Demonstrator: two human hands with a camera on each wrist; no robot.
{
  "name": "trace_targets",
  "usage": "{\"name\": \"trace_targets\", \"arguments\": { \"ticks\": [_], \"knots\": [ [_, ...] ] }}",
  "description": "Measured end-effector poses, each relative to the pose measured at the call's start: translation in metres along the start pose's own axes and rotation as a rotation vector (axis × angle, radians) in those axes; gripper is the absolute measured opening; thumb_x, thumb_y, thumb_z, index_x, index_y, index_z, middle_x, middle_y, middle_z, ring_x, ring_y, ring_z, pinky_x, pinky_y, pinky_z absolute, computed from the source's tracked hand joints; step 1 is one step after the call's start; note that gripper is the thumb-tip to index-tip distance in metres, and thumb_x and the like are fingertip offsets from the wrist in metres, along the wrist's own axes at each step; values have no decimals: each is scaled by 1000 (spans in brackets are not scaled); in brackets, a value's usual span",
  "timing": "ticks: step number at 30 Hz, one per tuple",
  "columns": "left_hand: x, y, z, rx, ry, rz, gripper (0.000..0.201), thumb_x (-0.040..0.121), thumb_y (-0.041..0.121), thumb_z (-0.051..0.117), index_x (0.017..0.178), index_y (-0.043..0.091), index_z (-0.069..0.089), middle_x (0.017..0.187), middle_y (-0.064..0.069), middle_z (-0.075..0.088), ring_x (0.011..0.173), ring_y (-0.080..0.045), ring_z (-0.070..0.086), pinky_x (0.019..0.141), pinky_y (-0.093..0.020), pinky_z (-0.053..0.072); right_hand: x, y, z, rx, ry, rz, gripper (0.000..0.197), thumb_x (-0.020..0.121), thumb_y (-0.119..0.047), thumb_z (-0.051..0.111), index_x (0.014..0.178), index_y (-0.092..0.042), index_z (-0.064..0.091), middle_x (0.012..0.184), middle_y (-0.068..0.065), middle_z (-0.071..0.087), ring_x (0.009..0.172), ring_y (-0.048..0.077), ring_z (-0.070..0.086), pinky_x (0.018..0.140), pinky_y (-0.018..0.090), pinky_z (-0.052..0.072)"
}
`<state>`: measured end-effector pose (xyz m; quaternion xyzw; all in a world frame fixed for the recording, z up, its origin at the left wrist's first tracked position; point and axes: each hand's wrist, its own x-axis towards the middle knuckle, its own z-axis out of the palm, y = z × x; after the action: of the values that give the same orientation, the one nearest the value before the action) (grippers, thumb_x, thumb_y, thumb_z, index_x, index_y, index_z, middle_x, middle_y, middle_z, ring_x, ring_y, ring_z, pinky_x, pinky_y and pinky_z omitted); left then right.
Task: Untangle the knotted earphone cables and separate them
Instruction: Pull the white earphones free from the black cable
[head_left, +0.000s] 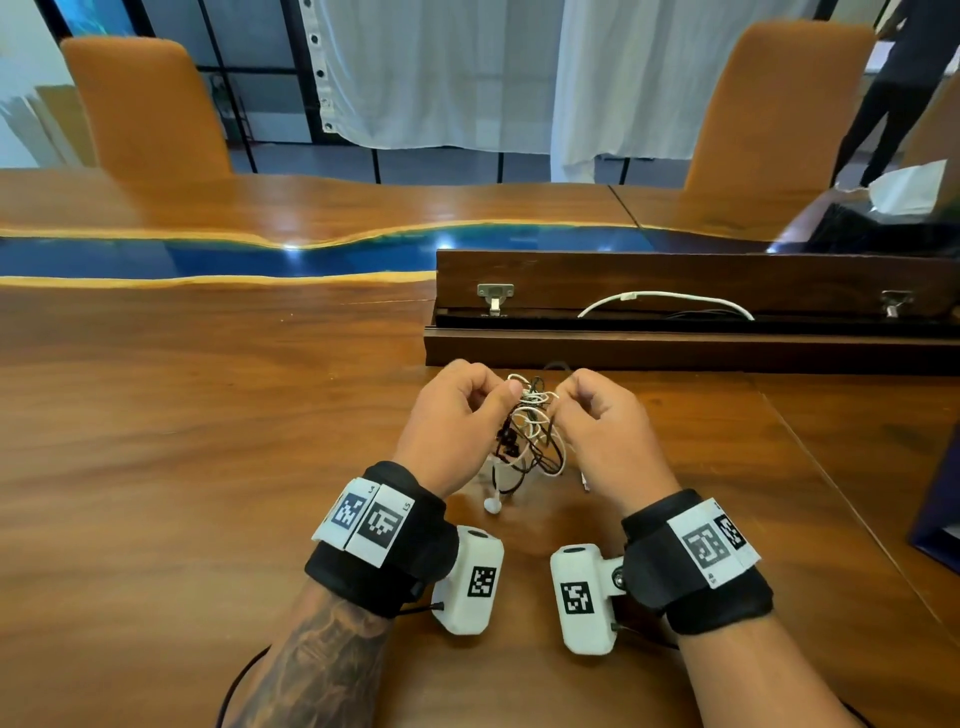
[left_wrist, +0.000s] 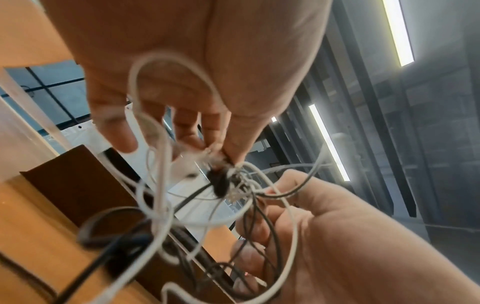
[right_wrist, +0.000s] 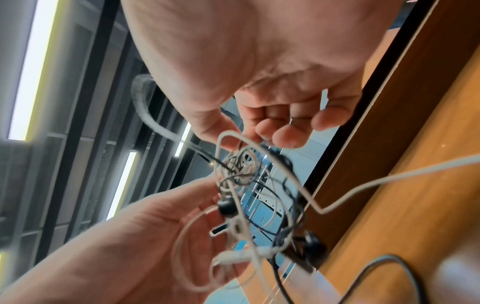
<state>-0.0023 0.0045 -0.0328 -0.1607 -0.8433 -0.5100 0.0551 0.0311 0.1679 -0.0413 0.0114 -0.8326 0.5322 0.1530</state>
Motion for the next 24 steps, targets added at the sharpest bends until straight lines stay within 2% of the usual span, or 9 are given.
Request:
{"name": "trace_targets", "arguments": {
  "ticks": [2, 3, 5, 8, 11, 13, 16, 19, 24],
  "knots": [
    [1, 1, -1, 14, 60, 19, 7, 94, 22, 68, 90, 24, 62, 100, 5, 57, 94, -5, 54, 82, -15, 41, 2, 2, 1, 98, -13, 65, 24, 95, -18, 54, 75, -4, 52, 70, 13, 48, 65, 14, 48, 62, 38, 47],
    [1, 0, -2, 15, 96, 35, 13, 91, 19, 71, 93, 27, 60, 103, 8, 57, 98, -4, 54, 85, -15, 41, 4, 3, 2, 143, -10, 79, 25, 94, -22, 53, 76, -4, 51, 71, 14, 48, 67, 21, 49, 64, 44, 48],
    [1, 2, -6, -53, 146, 48, 15, 89, 19, 73, 93, 25, 60, 96, 8, 59, 87, 2, 52, 77, -10, 41, 5, 4, 1, 133, -1, 68, 25, 94, -25, 52, 78, -6, 55, 73, 12, 53, 70, 27, 53, 69, 48, 48],
    [-1, 8, -7, -143, 26, 42, 9, 92, 25, 70, 86, 19, 67, 81, 3, 66, 70, -1, 56, 67, -14, 48, 3, 1, 0, 100, -16, 7, 22, 99, -23, 58, 81, -12, 63, 79, 5, 63, 81, 27, 61, 76, 49, 52],
    [-2, 7, -4, -164, -86, -11, 5, 94, 25, 69, 95, 22, 73, 89, 2, 71, 83, -18, 66, 79, -38, 59, 1, -4, -2, 118, -55, -50, 14, 99, -20, 62, 87, -20, 68, 84, -4, 68, 85, 17, 64, 78, 39, 56],
    [-1, 4, -3, -174, -90, -25, 7, 92, 19, 71, 99, 20, 73, 90, -2, 72, 82, -21, 66, 81, -44, 59, 1, -3, -3, 131, -81, -62, 11, 99, -18, 62, 93, -22, 70, 87, -6, 70, 88, 12, 66, 78, 31, 57],
    [-2, 4, -4, -175, -68, -11, 9, 89, 16, 75, 97, 17, 72, 86, -7, 69, 73, -13, 58, 77, -42, 56, 0, -3, -3, 118, -120, -72, 10, 100, -15, 61, 97, -18, 70, 91, -2, 71, 92, 15, 66, 79, 27, 55],
    [-2, 2, -5, -161, -84, 3, 13, 86, 20, 78, 96, 19, 71, 82, -12, 65, 68, -12, 53, 72, -36, 54, 0, -5, -4, 133, -139, -42, 13, 98, -13, 60, 88, -13, 68, 86, 1, 69, 86, 15, 65, 75, 26, 53],
    [-3, 4, -5, -145, -83, 9, 16, 89, 21, 75, 80, 10, 67, 80, -18, 65, 66, -17, 55, 67, -29, 52, 2, -2, -3, 151, -100, 22, 18, 101, -21, 56, 89, -13, 66, 87, 16, 65, 85, 32, 63, 77, 47, 53]
  ]
}}
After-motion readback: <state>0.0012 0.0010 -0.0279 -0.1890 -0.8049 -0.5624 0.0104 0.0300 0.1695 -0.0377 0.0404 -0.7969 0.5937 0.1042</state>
